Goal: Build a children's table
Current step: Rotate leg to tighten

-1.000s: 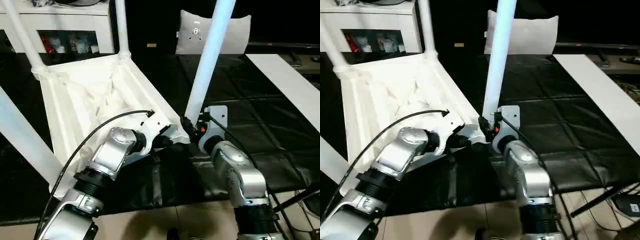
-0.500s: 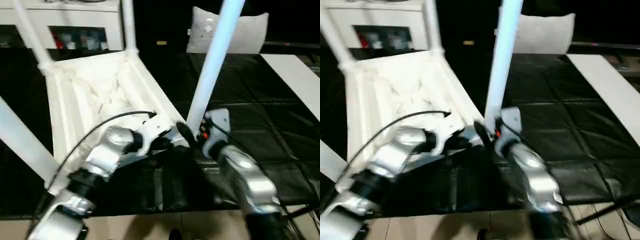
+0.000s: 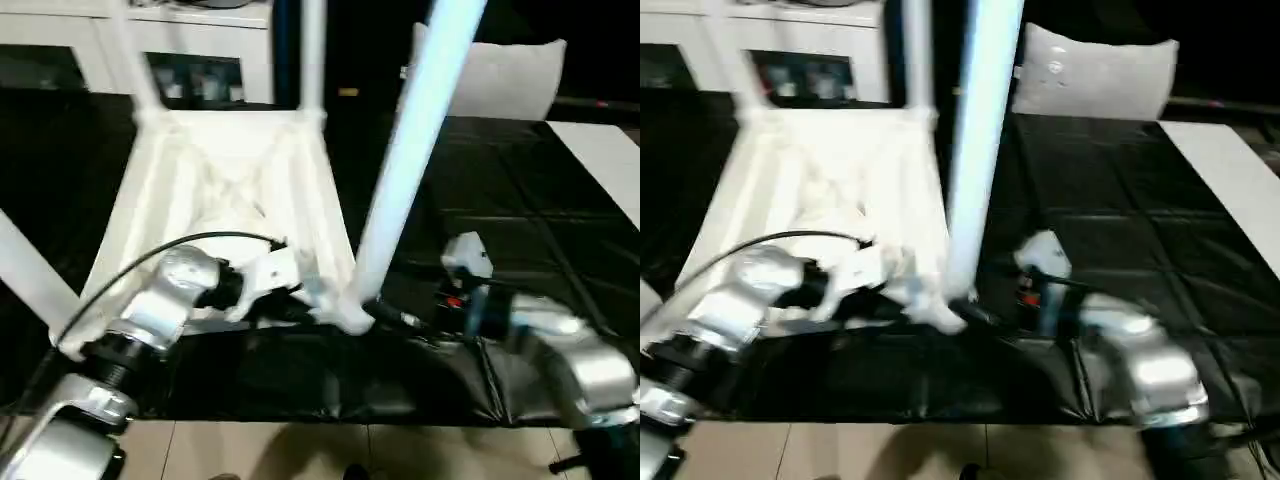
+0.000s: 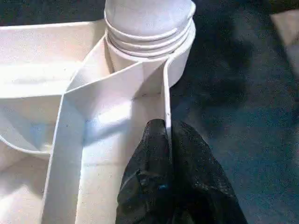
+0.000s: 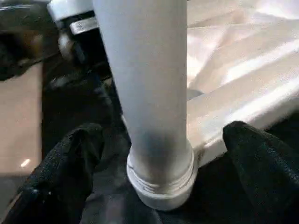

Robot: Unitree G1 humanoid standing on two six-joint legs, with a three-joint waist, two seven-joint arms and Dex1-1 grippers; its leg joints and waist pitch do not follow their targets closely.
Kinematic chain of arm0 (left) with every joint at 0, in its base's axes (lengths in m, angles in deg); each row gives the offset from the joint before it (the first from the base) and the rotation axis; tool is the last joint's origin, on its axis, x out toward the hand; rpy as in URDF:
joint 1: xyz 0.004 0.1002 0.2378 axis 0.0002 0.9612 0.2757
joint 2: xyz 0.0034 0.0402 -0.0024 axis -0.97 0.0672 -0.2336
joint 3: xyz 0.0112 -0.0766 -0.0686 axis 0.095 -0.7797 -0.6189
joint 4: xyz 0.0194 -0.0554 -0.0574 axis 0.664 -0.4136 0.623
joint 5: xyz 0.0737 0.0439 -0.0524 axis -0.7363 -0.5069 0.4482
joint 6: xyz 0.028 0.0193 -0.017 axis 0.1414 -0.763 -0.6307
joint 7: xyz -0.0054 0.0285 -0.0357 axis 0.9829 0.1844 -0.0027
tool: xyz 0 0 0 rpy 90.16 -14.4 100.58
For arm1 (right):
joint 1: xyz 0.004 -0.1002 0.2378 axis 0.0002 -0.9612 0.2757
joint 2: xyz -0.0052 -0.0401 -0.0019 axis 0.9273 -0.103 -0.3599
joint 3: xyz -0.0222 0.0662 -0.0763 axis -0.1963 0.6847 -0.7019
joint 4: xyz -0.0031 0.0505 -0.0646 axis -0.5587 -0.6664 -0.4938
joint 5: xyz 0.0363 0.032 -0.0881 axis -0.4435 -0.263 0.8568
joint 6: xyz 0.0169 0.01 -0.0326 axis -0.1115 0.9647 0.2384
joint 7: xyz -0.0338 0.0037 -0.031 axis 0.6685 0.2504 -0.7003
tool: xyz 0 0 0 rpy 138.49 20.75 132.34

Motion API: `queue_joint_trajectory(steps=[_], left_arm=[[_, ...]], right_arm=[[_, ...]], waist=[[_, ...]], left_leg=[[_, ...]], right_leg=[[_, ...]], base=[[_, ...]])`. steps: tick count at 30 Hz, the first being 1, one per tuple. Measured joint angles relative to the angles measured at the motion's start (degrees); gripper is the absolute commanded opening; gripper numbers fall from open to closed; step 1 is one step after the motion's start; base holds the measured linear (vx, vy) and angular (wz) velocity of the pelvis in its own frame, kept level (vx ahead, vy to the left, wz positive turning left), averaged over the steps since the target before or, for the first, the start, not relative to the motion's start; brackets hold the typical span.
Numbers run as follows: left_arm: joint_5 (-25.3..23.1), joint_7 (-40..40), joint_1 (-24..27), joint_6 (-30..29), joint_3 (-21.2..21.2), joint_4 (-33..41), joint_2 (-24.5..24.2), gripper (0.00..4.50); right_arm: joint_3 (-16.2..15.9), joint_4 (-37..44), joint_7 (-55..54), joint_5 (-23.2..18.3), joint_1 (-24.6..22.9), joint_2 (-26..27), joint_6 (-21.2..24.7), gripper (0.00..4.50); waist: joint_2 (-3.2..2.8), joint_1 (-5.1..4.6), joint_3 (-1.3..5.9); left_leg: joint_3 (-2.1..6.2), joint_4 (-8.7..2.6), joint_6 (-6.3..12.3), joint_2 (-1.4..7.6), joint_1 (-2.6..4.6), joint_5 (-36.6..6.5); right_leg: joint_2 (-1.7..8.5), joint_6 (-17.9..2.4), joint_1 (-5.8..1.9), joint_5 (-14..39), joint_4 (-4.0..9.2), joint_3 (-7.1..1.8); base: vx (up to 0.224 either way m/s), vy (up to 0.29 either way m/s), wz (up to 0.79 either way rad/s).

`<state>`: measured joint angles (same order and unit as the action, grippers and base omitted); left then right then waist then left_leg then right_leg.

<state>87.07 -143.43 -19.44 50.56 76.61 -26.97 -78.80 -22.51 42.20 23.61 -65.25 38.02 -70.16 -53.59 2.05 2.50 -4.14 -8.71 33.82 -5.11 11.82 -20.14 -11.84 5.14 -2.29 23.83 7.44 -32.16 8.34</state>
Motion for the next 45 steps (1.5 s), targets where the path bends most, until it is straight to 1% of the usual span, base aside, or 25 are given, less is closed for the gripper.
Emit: queue_joint_trajectory(steps=[1,2,3,4,5,6,7,8,10,12,13,16,17,19,21,26,30,32,34,35,38,40,42,44,45], left_arm=[[0.07,-1.11,-0.19,0.84,0.48,-0.19,-0.10,0.00],[0.10,-1.81,-0.30,1.23,0.73,-0.26,-0.11,0.00],[0.10,-2.45,-0.34,1.82,0.95,-0.30,-0.18,0.00],[0.13,-3.46,-0.54,2.71,1.39,-0.56,-0.55,0.00],[0.18,-4.21,-0.80,3.18,1.71,-0.88,-0.77,0.00],[0.19,-4.77,-0.87,3.57,1.79,-1.03,-0.84,0.00],[0.20,-5.32,-0.94,4.03,1.84,-1.26,-0.86,0.00],[0.26,-5.87,-1.04,4.68,2.03,-1.53,-0.90,0.00],[0.49,-6.60,-1.18,5.14,2.42,-1.59,-0.92,0.00],[0.58,-7.18,-1.44,5.62,2.80,-1.88,-0.86,0.00],[0.56,-7.58,-1.85,5.79,2.95,-2.02,-0.86,0.00],[0.54,-7.95,-2.05,6.20,3.33,-2.12,-0.81,0.00],[0.53,-7.98,-2.05,6.39,3.37,-2.14,-0.77,0.00],[0.53,-8.11,-2.10,6.79,3.37,-2.35,-0.69,0.00],[0.54,-8.17,-2.13,7.01,3.37,-2.50,-0.64,0.00],[0.56,-8.36,-2.19,7.16,3.44,-2.64,-0.63,0.00],[0.82,-9.02,-2.20,6.82,3.44,-2.78,-0.59,0.00],[1.12,-9.08,-2.19,5.63,3.37,-2.65,-0.48,0.00],[1.19,-8.64,-2.15,3.21,3.34,-1.93,0.08,0.00],[1.31,-7.88,-1.89,0.63,2.98,-1.28,0.37,0.00],[1.26,-5.40,-1.49,-3.63,2.41,-0.05,1.32,0.00],[1.01,-2.13,-0.40,-7.92,1.01,1.63,2.39,0.00],[0.36,2.57,0.00,-12.13,-0.44,2.42,3.69,0.00],[-0.20,6.99,0.20,-15.45,-1.39,3.07,5.74,0.00],[-0.24,8.50,0.30,-16.70,-1.69,3.36,6.51,0.00]], right_arm=[[-0.71,-0.99,1.77,0.02,0.40,-0.21,-0.94,4.48],[-1.11,-1.38,2.88,0.03,0.50,-0.33,-1.17,4.31],[-1.63,-1.76,4.01,-0.02,0.59,-0.52,-1.22,4.31],[-2.53,-2.61,5.94,-0.10,1.04,-0.81,-1.21,4.21],[-3.00,-3.30,7.09,-0.12,1.50,-0.96,-1.17,4.21],[-3.13,-3.58,7.73,-0.14,1.88,-1.08,-1.17,4.10],[-3.24,-3.75,8.43,-0.20,2.18,-1.23,-1.17,4.03],[-3.39,-4.08,9.36,-0.32,2.49,-1.37,-1.18,3.84],[-4.17,-4.50,10.45,-0.45,2.88,-1.60,-1.18,3.77],[-5.16,-6.04,11.78,-0.50,3.65,-1.57,-1.23,3.50],[-5.28,-6.46,12.28,-0.50,3.93,-1.51,-1.25,3.50],[-5.69,-7.68,13.30,-0.49,4.57,-1.29,-1.47,3.24],[-5.95,-7.94,13.72,-0.50,4.61,-1.14,-1.47,3.07],[-6.75,-8.09,14.26,-0.50,4.61,-0.82,-1.47,2.96],[-6.98,-8.12,14.38,-0.50,4.67,-0.53,-1.47,2.89],[-7.29,-8.91,14.90,-0.48,5.57,-0.62,-1.24,2.37],[-7.37,-8.62,15.47,-0.50,5.52,-0.65,-0.58,2.14],[-7.27,-7.74,15.02,-0.52,5.22,-0.73,0.35,2.09],[-6.77,-6.38,13.62,-1.00,4.22,-0.65,1.73,2.06],[-5.78,-4.77,11.73,-1.35,2.92,-0.43,3.06,2.06],[-4.04,-2.58,7.81,-1.89,1.06,0.30,5.07,2.06],[-1.89,0.09,2.52,-1.54,-1.57,2.10,6.58,2.06],[0.59,1.83,-5.86,0.06,-3.12,6.07,7.93,2.06],[2.44,2.34,-13.40,1.83,-3.25,9.51,8.90,2.03],[3.00,2.60,-16.04,2.30,-3.27,10.55,9.27,2.03]], waist=[[0.04,0.27,0.02],[0.07,0.48,0.02],[0.08,0.66,0.03],[0.14,0.77,0.02],[0.16,0.84,0.02],[0.16,0.91,0.02],[0.18,0.95,0.02],[0.25,1.00,0.03],[0.30,1.00,0.04],[0.31,0.98,0.04],[0.32,1.02,0.03],[0.34,1.04,0.04],[0.35,1.04,0.04],[0.34,1.06,0.04],[0.34,1.09,0.04],[0.35,1.15,0.04],[0.34,1.20,0.04],[0.34,1.20,0.03],[0.33,1.21,0.03],[0.29,1.20,0.02],[0.29,0.83,0.02],[0.30,0.49,0.01],[0.29,-0.88,-0.02],[0.28,-2.46,-0.03],[0.28,-3.00,-0.03]], left_leg=[[0.00,0.00,0.01,0.00,0.03,0.01],[0.00,0.00,0.02,-0.01,0.02,0.01],[-0.02,0.00,0.06,-0.01,0.03,0.04],[-0.04,0.00,0.15,-0.01,0.02,0.09],[-0.05,0.01,0.15,-0.01,0.02,0.09],[-0.06,0.02,0.15,-0.01,0.03,0.09],[-0.07,0.03,0.15,-0.01,0.02,0.09],[-0.09,0.03,0.13,-0.01,0.03,0.08],[-0.10,0.03,0.12,0.00,0.05,0.08],[-0.11,0.06,0.06,0.00,0.06,0.04],[-0.11,0.07,-0.01,0.00,0.03,0.00],[-0.11,0.08,-0.03,0.01,0.04,0.00],[-0.11,0.08,-0.03,0.01,0.04,0.01],[-0.11,0.07,-0.02,0.01,0.03,0.01],[-0.11,0.07,-0.01,0.01,0.03,0.02],[-0.12,0.07,-0.02,0.02,0.03,0.01],[-0.13,0.07,-0.02,0.02,0.03,0.01],[-0.15,0.07,-0.03,0.02,0.04,0.01],[-0.15,0.07,-0.03,0.02,0.06,0.00],[-0.15,0.07,-0.04,0.01,0.08,0.00],[-0.17,0.12,-0.12,0.01,0.16,0.06],[-0.17,0.12,-0.20,0.04,0.25,0.11],[-0.14,0.14,-0.28,0.03,0.40,0.17],[0.12,0.20,-0.31,0.06,0.41,0.18],[0.22,0.22,-0.31,0.05,0.39,0.18]], right_leg=[[0.01,0.00,0.00,0.00,0.00,0.00],[0.03,0.01,0.01,0.01,0.00,0.00],[0.04,0.00,0.01,0.01,0.00,-0.01],[0.04,0.00,0.00,0.01,-0.01,-0.02],[0.04,0.00,0.01,0.00,-0.02,-0.02],[0.05,0.00,0.01,0.00,-0.03,-0.03],[0.07,0.00,0.00,0.00,-0.06,-0.04],[0.07,0.01,-0.05,0.01,-0.07,-0.04],[0.07,0.02,-0.11,0.01,-0.07,-0.04],[0.07,0.02,-0.12,0.01,-0.07,-0.04],[0.07,0.02,-0.11,0.01,-0.07,-0.04],[0.07,0.02,-0.14,0.01,-0.07,-0.04],[0.07,0.02,-0.14,0.01,-0.07,-0.04],[0.08,0.02,-0.14,0.01,-0.07,-0.04],[0.08,0.02,-0.14,0.02,-0.08,-0.04],[0.09,0.03,-0.14,0.02,-0.09,-0.03],[0.09,0.04,-0.14,0.03,-0.09,-0.04],[0.10,0.04,-0.15,0.02,-0.09,-0.05],[0.10,0.04,-0.17,0.02,-0.09,-0.05],[0.10,0.04,-0.19,0.02,-0.09,-0.08],[0.10,0.04,-0.25,0.03,-0.09,-0.11],[0.09,0.07,-0.32,0.04,-0.08,-0.09],[0.09,0.09,-0.35,0.05,-0.05,-0.05],[0.10,0.11,-0.39,0.06,0.28,0.31],[0.10,0.12,-0.42,0.06,0.47,0.48]], base=[[0.000,0.000,0.00],[0.000,0.000,0.00],[0.000,0.000,0.00],[0.000,0.000,0.00],[0.000,0.000,0.00],[0.000,0.000,0.00],[0.000,0.000,0.00],[0.000,0.000,0.00],[0.000,0.000,0.00],[0.000,0.000,0.00],[0.000,0.000,0.00],[0.000,0.000,0.00],[0.000,0.000,0.00],[0.000,0.000,0.00],[0.000,0.000,0.00],[0.000,0.000,0.00],[0.000,0.000,0.00],[0.000,0.000,0.00],[0.000,0.000,0.00],[0.000,0.000,0.00],[0.000,0.000,0.00],[0.000,0.000,0.00],[0.000,0.000,0.00],[0.000,0.000,0.00],[0.000,0.000,0.00]])
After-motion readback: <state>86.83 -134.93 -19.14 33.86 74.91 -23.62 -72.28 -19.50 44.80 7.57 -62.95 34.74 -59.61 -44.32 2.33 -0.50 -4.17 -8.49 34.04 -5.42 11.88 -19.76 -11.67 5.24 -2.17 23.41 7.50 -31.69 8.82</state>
